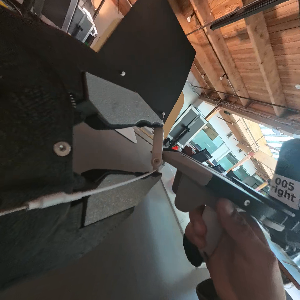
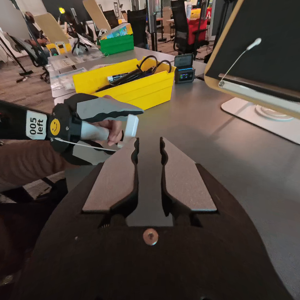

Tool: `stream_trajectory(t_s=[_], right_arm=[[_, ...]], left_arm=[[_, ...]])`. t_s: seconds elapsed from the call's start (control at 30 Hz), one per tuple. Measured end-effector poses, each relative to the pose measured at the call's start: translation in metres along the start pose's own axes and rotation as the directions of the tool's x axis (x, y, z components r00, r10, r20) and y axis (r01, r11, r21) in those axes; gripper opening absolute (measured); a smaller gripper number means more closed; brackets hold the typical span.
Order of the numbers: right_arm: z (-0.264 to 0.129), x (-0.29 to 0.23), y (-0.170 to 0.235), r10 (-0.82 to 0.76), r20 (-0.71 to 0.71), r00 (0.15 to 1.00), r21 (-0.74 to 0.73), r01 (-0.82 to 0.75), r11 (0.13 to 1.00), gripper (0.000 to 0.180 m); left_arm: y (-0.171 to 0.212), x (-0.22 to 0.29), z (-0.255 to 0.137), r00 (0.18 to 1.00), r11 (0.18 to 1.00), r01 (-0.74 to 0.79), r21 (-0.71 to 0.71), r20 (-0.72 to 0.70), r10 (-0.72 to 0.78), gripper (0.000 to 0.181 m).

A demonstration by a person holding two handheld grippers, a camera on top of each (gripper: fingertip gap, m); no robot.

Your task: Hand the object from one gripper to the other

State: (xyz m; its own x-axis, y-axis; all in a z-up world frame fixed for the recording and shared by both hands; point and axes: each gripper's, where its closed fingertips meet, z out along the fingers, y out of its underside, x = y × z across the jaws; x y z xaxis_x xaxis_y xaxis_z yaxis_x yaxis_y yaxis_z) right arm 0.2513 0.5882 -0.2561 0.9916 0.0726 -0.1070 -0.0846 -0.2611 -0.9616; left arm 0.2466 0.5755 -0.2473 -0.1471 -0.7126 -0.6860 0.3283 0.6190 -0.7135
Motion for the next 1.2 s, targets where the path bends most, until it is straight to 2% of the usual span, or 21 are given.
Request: stream_trajectory(t_s=[0.1,0.2,0.3,0.4,0.57,0.67,0.73,0.83,0.9,1.0,1.07,1.2], right_arm=[[-0.004,-0.002,-0.007,0.025,0.034,0.999,0.047,-0.026,0.999,0.023],[-0.009,-0.016,-0.019,0.062,0.135,0.989,0.103,-0.076,0.992,0.043],[-0.006,-0.023,-0.015,0.082,0.19,0.978,0.088,-0.1,0.991,0.033],[0.002,-0.027,-0.005,0.044,0.186,0.982,0.043,-0.053,0.998,0.013],[0.005,-0.023,0.003,0.001,0.148,0.989,-0.01,0.001,1.0,0.013],[-0.002,-0.007,-0.005,-0.053,0.042,0.998,0.026,0.052,0.998,0.01],[-0.012,0.003,-0.014,-0.136,-0.052,0.989,0.058,0.139,0.989,0.01],[-0.025,0.014,-0.019,-0.357,-0.21,0.91,-0.001,0.365,0.931,0.01],[-0.031,0.019,-0.019,-0.504,-0.291,0.813,-0.079,0.505,0.86,0.01],[-0.035,0.006,-0.017,-0.74,-0.308,0.598,-0.155,0.736,0.659,0.011],[-0.035,0.003,-0.017,-0.825,-0.33,0.458,-0.224,0.812,0.54,0.01],[-0.023,-0.013,-0.009,-0.885,-0.272,0.379,-0.243,0.863,0.444,0.01]], left_arm=[[-0.002,0.0,0.0,1.0,1.0,-0.024,0.006,0.012,0.024,0.052],[0.0,-0.001,0.0,0.999,0.999,-0.037,-0.006,0.018,0.037,0.052],[-0.002,0.002,0.0,0.998,0.998,-0.064,0.002,0.019,0.064,0.052],[-0.002,0.006,0.0,0.997,0.997,-0.071,-0.002,0.009,0.071,0.052],[0.001,0.011,0.002,0.997,0.998,0.058,-0.008,-0.043,-0.058,0.052],[0.006,0.012,0.003,0.982,0.985,0.17,-0.031,-0.074,-0.172,0.051],[0.007,0.013,0.003,0.95,0.958,0.284,-0.04,-0.122,-0.287,0.05],[0.006,0.012,0.002,0.861,0.88,0.471,-0.052,-0.189,-0.472,0.046],[0.003,0.005,0.0,0.789,0.812,0.582,-0.039,-0.215,-0.575,0.042],[-0.002,-0.002,-0.004,0.623,0.662,0.748,-0.048,-0.294,-0.725,0.04],[-0.003,0.0,-0.004,0.502,0.562,0.822,-0.096,-0.345,-0.793,0.046],[-0.003,0.003,-0.004,0.429,0.502,0.856,-0.12,-0.374,-0.822,0.047]])
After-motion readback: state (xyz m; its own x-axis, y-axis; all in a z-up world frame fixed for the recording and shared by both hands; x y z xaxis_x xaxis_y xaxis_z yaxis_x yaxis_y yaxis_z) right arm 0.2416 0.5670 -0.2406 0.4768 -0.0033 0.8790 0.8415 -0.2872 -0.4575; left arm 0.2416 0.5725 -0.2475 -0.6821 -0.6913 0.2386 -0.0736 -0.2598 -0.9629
